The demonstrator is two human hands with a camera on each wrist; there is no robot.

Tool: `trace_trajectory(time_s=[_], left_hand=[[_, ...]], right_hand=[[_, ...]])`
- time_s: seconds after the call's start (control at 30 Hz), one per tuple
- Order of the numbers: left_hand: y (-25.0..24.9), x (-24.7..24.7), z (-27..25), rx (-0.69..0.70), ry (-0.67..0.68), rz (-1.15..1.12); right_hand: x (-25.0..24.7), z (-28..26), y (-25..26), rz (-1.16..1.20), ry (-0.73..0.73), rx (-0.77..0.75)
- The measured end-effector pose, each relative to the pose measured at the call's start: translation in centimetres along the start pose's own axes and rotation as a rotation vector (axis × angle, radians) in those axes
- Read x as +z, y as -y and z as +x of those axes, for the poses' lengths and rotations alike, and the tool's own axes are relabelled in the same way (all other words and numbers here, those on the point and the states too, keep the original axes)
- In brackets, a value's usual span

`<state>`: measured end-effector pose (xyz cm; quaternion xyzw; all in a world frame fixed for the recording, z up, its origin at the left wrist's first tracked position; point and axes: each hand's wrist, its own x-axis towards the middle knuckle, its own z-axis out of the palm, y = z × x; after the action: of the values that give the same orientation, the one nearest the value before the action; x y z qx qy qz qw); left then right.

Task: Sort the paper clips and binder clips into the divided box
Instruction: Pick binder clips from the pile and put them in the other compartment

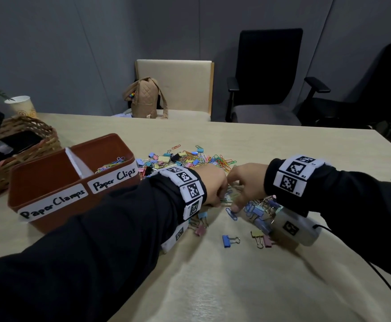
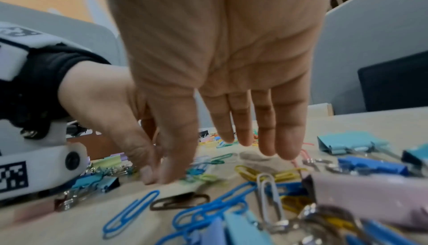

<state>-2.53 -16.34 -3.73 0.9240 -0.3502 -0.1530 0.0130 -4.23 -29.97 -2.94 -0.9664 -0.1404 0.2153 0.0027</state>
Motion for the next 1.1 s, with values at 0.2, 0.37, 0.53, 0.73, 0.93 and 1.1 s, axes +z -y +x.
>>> trace_trajectory(time_s=[0.2, 0.37, 0.53, 0.73, 0.93, 1.1], left_hand=[[-0.5, 0.0, -0.1, -0.001, -0.028, 0.107], [0.9, -0.4, -0.5, -0.031, -0.065, -0.009], [2.7, -1.4, -1.5, -0.076, -0.136, -0.129], [3.6, -2.2, -2.7, -0.115, -0.205, -0.175], [5.8, -3.7, -5.5, -0.197, -0.318, -0.242], [8.7, -5.3, -8.6, -0.309, -0.455, -0.282]], right_hand=[[0.7, 0.1, 1.3, -0.12, -0.067, -0.009], [0.7, 0.7, 1.9, -0.158, -0.092, 0.013], [1.0, 1.2, 2.1, -0.169, -0.091, 0.034], [1.4, 1.8, 1.7, -0.095, -0.007, 0.101], [1.0, 1.4, 2.0, -0.092, -0.026, 0.099], [-1.3, 1.5, 3.1, 0.097, -0.209, 0.062]])
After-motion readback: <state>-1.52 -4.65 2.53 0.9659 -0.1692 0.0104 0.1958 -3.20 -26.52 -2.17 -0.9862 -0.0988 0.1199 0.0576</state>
